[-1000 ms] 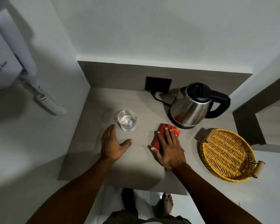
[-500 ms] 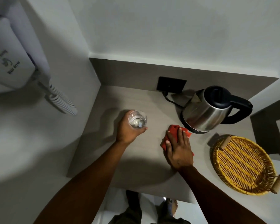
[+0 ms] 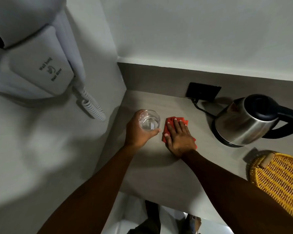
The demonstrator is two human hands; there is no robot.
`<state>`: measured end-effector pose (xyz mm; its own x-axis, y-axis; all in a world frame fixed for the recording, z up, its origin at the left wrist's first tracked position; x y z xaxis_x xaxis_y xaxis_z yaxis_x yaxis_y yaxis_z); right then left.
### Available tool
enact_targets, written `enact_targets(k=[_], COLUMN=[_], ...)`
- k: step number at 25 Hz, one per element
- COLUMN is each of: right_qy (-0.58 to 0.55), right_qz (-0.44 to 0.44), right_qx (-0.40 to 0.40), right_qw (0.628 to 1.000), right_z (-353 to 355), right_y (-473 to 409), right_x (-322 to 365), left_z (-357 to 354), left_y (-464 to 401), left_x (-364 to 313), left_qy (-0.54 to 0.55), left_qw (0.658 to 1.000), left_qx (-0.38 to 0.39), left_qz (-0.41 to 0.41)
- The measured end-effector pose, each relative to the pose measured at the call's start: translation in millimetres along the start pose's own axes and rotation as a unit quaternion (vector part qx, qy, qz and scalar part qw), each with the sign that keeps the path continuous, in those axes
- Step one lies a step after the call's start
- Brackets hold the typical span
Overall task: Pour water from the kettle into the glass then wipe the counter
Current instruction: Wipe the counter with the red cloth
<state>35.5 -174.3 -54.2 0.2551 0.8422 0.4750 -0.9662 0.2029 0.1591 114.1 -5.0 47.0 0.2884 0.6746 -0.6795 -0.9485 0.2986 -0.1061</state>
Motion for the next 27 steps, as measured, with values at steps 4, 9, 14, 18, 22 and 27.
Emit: enact_targets(k=[4, 9, 14, 18, 22, 27], right_qy=[0.009, 0.029, -0.004, -0.008, -0.017, 0.027], right_qz=[0.113, 0.192, 0.071, -0.037, -0.029, 0.084], right_qx=[0.053, 0.091, 0.021, -0.021, -0.003, 0.087], right_qw=[0.992, 0.977, 0.997, 0.999, 0.999, 0.992], right_z=[-42.9, -72.9, -29.1, 3.7, 5.3, -13.2], right_y=[7.7, 96.7, 130.9, 75.2, 17.9, 40.7], right_x=[66.1, 79.7, -9.0, -37.4, -12.1, 9.8], left_z=[8.8, 2.8, -14.4, -24.6, -24.3, -32.4], left_y=[-12.2, -20.5, -17.2, -5.3, 5.2, -2.3], left_x=[2.9, -3.4, -6.5, -0.5, -0.4, 6.0], left_qy=[-0.014, -0.018, 0.001, 0.012, 0.011, 0.022], left_qw=[1.000, 1.000, 1.000, 0.999, 0.999, 0.998], left_qx=[-0.006, 0.004, 0.020, 0.042, 0.045, 0.054], left_qz=[0.005, -0.011, -0.001, 0.016, 0.019, 0.027])
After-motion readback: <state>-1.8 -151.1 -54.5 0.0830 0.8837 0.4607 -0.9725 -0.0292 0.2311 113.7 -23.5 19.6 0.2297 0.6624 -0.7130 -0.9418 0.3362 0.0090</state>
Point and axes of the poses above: each hand's wrist, its own y-axis away from the middle knuckle, its own z-axis out of the back of the hand, x = y × z, the point moved 6 cm from there along -y, towards the middle knuckle, and after that the axes turned 12 degrees about -y, right-handed, at the moved point
